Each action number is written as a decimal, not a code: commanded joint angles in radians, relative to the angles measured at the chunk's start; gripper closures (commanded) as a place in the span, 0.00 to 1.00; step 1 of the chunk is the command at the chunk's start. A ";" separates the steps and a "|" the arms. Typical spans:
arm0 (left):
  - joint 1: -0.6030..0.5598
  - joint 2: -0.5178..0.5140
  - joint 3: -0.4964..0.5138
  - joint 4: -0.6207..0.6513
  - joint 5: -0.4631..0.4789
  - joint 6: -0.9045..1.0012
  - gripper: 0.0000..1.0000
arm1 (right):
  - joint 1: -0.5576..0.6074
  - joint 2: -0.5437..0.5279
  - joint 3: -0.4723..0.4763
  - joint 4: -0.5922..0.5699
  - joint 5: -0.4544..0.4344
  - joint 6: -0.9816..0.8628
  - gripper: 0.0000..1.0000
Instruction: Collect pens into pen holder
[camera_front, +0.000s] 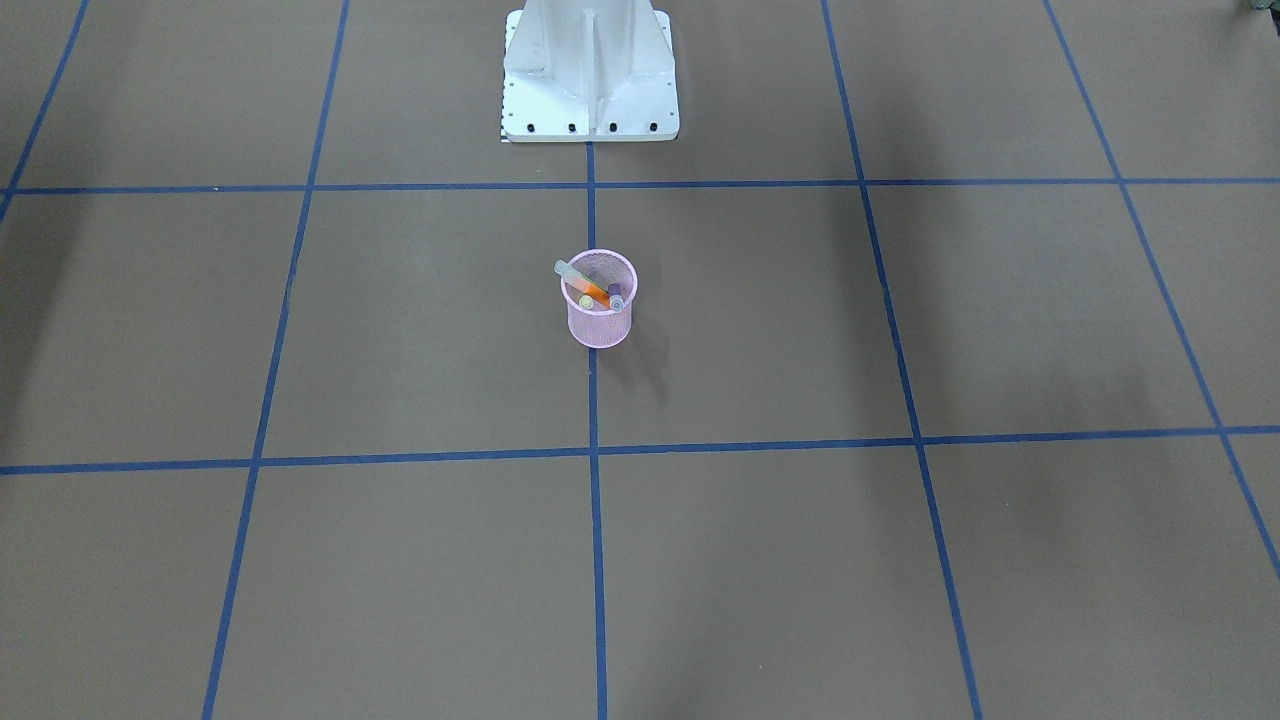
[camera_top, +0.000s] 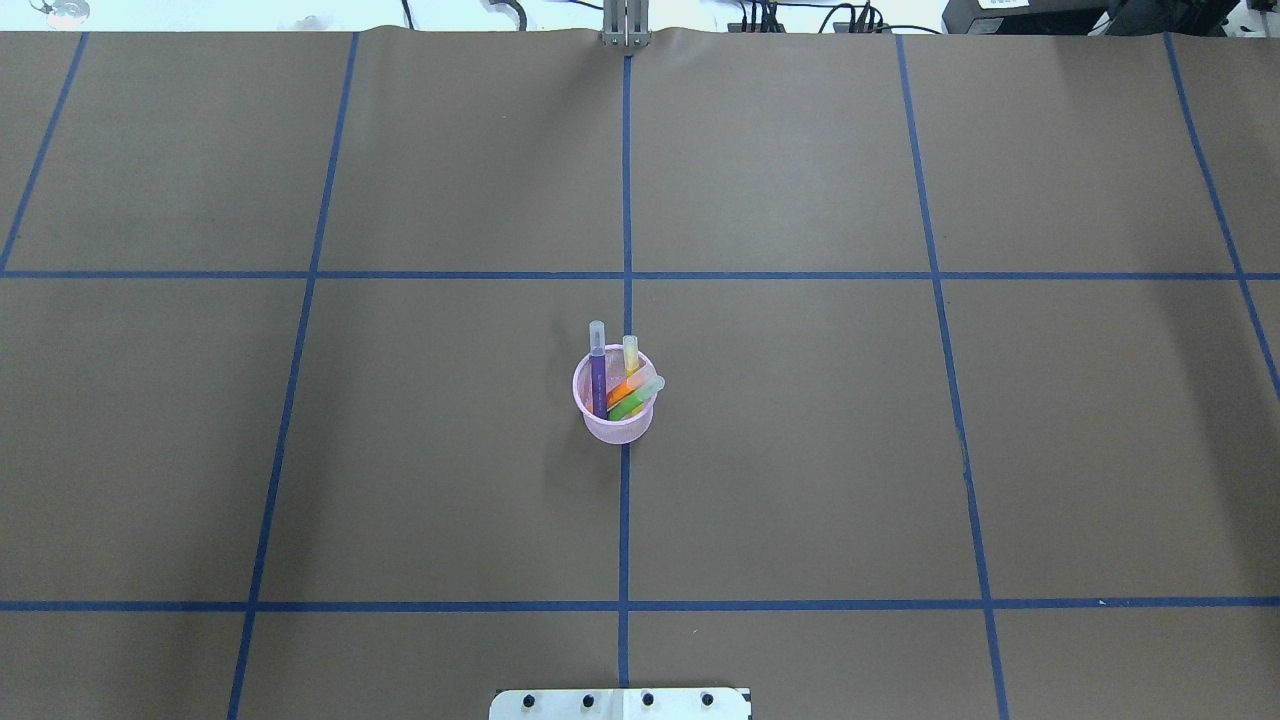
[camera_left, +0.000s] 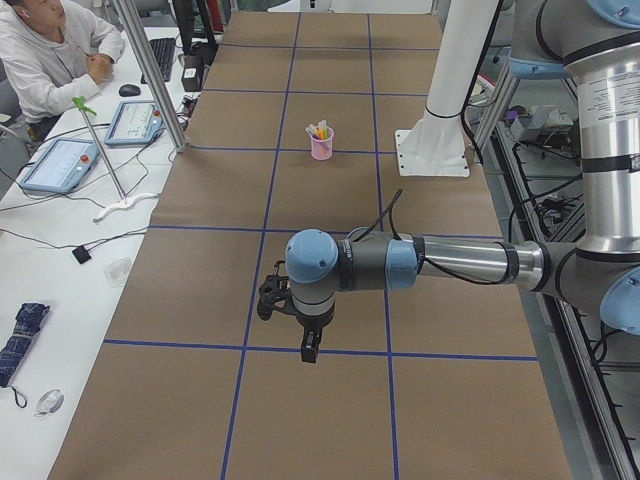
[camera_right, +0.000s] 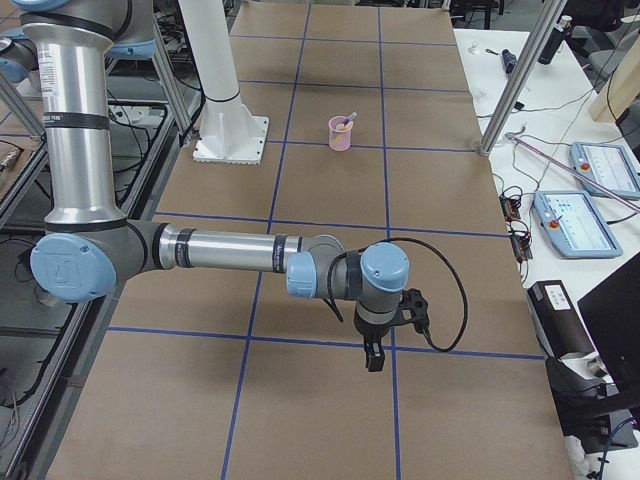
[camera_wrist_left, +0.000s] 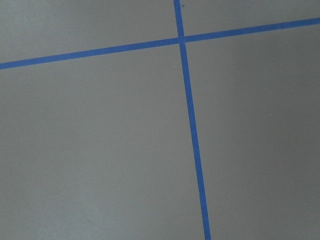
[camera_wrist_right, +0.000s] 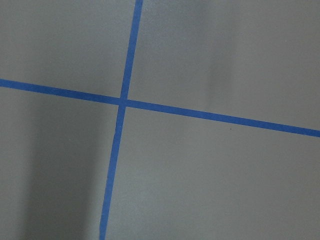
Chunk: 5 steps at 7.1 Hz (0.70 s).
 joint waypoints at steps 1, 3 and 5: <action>0.000 0.006 0.006 0.002 0.003 -0.003 0.00 | 0.000 0.002 0.007 0.018 -0.002 -0.001 0.00; 0.000 0.027 0.003 0.003 0.005 -0.005 0.00 | 0.000 -0.033 0.001 0.108 -0.002 -0.001 0.00; 0.000 0.027 0.015 0.003 0.006 -0.005 0.00 | 0.000 -0.054 0.000 0.190 0.000 0.001 0.00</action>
